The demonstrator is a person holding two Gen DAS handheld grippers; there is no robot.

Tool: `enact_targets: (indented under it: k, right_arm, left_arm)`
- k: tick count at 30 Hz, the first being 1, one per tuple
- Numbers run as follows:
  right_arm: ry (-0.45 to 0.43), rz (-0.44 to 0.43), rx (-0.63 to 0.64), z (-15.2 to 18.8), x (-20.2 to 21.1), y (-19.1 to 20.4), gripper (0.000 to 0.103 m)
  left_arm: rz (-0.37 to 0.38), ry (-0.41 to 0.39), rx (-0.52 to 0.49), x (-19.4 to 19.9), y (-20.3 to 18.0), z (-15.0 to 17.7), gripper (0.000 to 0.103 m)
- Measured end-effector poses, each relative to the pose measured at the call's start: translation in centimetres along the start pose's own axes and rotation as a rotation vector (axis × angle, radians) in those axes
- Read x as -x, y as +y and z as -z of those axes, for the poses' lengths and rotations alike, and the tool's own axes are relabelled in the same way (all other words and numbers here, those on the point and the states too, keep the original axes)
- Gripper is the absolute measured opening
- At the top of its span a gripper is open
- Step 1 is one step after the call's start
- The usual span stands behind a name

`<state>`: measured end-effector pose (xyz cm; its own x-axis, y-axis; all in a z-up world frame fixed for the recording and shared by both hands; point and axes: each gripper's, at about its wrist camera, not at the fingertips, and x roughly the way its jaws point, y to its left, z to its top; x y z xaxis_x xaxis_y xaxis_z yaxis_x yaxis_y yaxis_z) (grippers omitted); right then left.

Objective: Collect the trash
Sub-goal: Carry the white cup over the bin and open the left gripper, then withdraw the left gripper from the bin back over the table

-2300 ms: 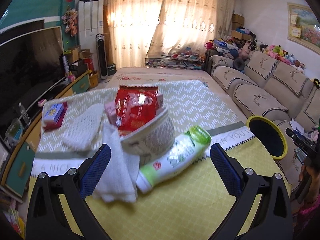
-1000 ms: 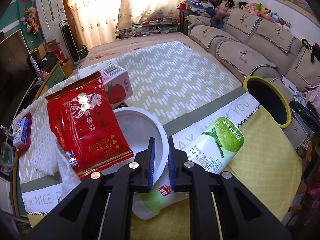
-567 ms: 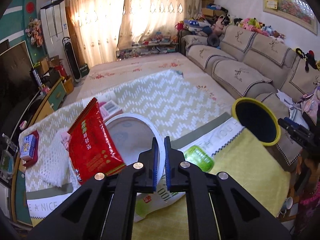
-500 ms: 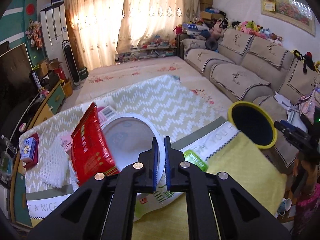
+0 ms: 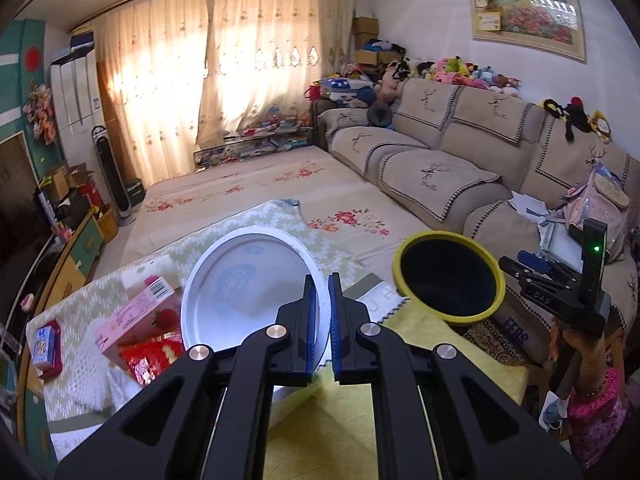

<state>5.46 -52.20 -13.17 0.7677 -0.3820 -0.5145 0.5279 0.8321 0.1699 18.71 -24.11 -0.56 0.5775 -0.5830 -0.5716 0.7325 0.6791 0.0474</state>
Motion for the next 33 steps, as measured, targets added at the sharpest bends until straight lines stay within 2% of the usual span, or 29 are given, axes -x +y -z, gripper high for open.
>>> enact_targets:
  k: [5,11,19,23,26,27,29,30,31,33]
  right_arm:
    - [-0.025,0.036,-0.014,-0.2,0.6,-1.7,0.056]
    - [-0.051,0.083,-0.047,-0.5,1.6,-4.7,0.056]
    - [-0.054,0.142,-0.123,-0.2,2.0,-9.2,0.056]
    - [-0.047,0.154,-0.151,0.0,1.9,-10.8,0.056]
    - [-0.046,0.158,-0.159,0.0,1.9,-11.4,0.058]
    - [-0.046,0.160,-0.161,0.0,1.9,-11.5,0.058]
    - [-0.043,0.159,-0.166,0.1,1.8,-11.6,0.058]
    - [-0.042,0.158,-0.170,0.2,1.8,-11.7,0.059]
    - [-0.041,0.157,-0.172,0.2,1.7,-11.7,0.059]
    - [-0.037,0.151,-0.174,0.3,1.6,-11.6,0.059]
  left_arm:
    - [0.065,0.006,-0.047,-1.4,-3.9,-1.3,0.007]
    - [0.170,0.040,-0.103,-5.6,-10.1,-2.6,0.007]
    - [0.284,0.133,-0.206,-14.3,-19.1,-4.0,0.007]
    - [0.315,0.184,-0.223,-18.9,-22.3,-4.1,0.007]
    - [0.301,0.227,-0.229,-22.6,-24.0,-4.1,0.009]
    - [0.303,0.235,-0.223,-23.5,-24.2,-4.1,0.012]
    - [0.285,0.243,-0.210,-25.2,-24.3,-4.2,0.024]
    - [0.277,0.244,-0.202,-25.8,-24.3,-4.3,0.037]
    - [0.273,0.239,-0.195,-25.9,-24.1,-4.4,0.044]
    - [0.269,0.219,-0.184,-25.3,-23.3,-4.5,0.044]
